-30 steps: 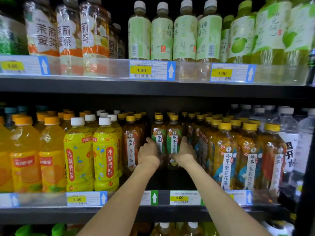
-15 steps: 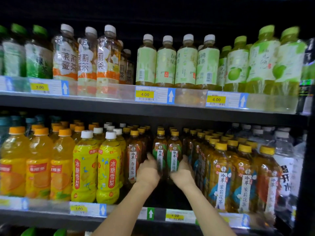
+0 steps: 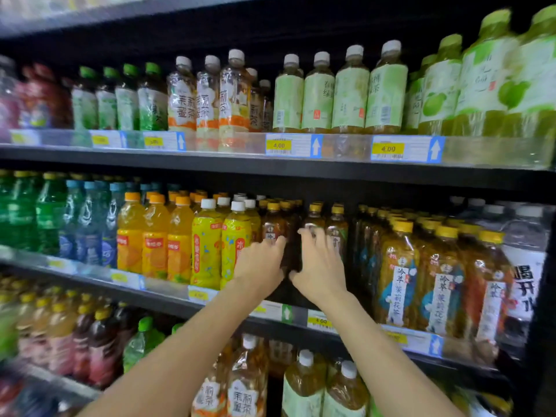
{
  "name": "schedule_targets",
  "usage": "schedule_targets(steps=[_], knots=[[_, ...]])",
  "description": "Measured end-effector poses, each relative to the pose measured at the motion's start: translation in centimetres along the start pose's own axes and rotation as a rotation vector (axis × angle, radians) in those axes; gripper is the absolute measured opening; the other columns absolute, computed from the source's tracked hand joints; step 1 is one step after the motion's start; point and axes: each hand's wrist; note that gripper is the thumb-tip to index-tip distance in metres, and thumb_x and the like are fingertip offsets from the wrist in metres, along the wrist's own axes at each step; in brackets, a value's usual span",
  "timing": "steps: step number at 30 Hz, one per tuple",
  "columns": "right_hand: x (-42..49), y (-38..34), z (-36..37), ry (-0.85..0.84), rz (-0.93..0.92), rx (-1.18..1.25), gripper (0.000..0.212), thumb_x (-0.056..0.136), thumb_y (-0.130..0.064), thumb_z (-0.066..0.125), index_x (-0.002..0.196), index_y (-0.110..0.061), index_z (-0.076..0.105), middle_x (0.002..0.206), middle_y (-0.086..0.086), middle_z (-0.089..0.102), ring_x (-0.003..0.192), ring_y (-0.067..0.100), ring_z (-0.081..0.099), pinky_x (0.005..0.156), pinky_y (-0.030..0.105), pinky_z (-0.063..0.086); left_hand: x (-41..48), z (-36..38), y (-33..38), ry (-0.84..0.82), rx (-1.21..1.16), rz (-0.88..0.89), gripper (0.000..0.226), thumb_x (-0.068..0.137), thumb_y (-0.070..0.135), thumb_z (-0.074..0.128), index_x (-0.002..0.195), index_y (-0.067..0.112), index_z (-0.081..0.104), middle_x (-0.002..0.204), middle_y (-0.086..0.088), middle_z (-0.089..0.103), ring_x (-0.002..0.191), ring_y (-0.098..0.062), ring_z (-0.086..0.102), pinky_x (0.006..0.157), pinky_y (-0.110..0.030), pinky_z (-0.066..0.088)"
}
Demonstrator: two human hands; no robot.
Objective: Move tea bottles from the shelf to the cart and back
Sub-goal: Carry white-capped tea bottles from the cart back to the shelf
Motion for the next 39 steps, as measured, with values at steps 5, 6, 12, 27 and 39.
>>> schedule_targets(steps=[5, 6, 12, 27, 39], knots=[[-1.2, -3.5, -0.7, -0.005, -0.135, -0.016, 0.079, 0.079, -0.025, 0.077, 0.145, -0.019, 0.033, 0.146, 0.008, 0.034, 0.136, 0.029, 0.034, 0.108, 0.041, 0.04, -2.8, -2.7, -3.1, -0.022, 0.143, -0.052, 0.048, 0.094, 0.04, 0.057, 0.135, 0.019, 0.043, 0.121, -0.007, 0.06, 0.11, -0.03, 0.062, 0.07, -0.034, 0.039], [-1.4, -4.4, -0.7, -0.005, -0.158, -0.01, 0.078, 0.079, -0.024, 0.077, 0.144, -0.019, 0.034, 0.144, 0.008, 0.036, 0.133, 0.029, 0.036, 0.105, 0.041, 0.041, -3.4, -3.1, -4.0, -0.032, 0.163, -0.07, 0.05, 0.094, 0.042, 0.057, 0.137, 0.019, 0.043, 0.122, -0.007, 0.06, 0.111, -0.03, 0.061, 0.071, -0.035, 0.041], [-3.3, -11.2, -0.3, -0.047, -0.282, 0.019, 0.074, 0.083, -0.03, 0.075, 0.144, -0.018, 0.035, 0.144, 0.008, 0.036, 0.134, 0.03, 0.034, 0.106, 0.041, 0.037, -8.8, -5.6, -10.2, -0.08, 0.235, -0.196, 0.063, 0.093, 0.054, 0.057, 0.143, 0.021, 0.037, 0.129, -0.006, 0.056, 0.119, -0.029, 0.056, 0.08, -0.036, 0.047], [-16.1, -39.8, 2.9, -0.36, -0.706, 0.28, 0.071, 0.084, -0.036, 0.072, 0.143, -0.019, 0.035, 0.14, 0.008, 0.037, 0.129, 0.03, 0.038, 0.101, 0.041, 0.042, -36.6, -16.3, -30.0, -0.282, 0.445, -0.697, 0.062, 0.092, 0.055, 0.058, 0.138, 0.017, 0.041, 0.12, -0.006, 0.057, 0.111, -0.029, 0.058, 0.072, -0.036, 0.044], [-22.6, -55.8, 6.4, -0.563, -0.946, 0.39, 0.069, 0.086, -0.035, 0.071, 0.142, -0.019, 0.034, 0.143, 0.01, 0.037, 0.134, 0.032, 0.035, 0.102, 0.044, 0.042, -49.8, -19.4, -39.6, -0.387, 0.49, -1.018, 0.058, 0.088, 0.056, 0.062, 0.131, 0.02, 0.047, 0.119, -0.006, 0.06, 0.11, -0.027, 0.059, 0.088, -0.039, 0.053]])
Point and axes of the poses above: each hand's wrist, its own x-axis towards the middle knuckle, its own z-axis out of the palm, y = z × x
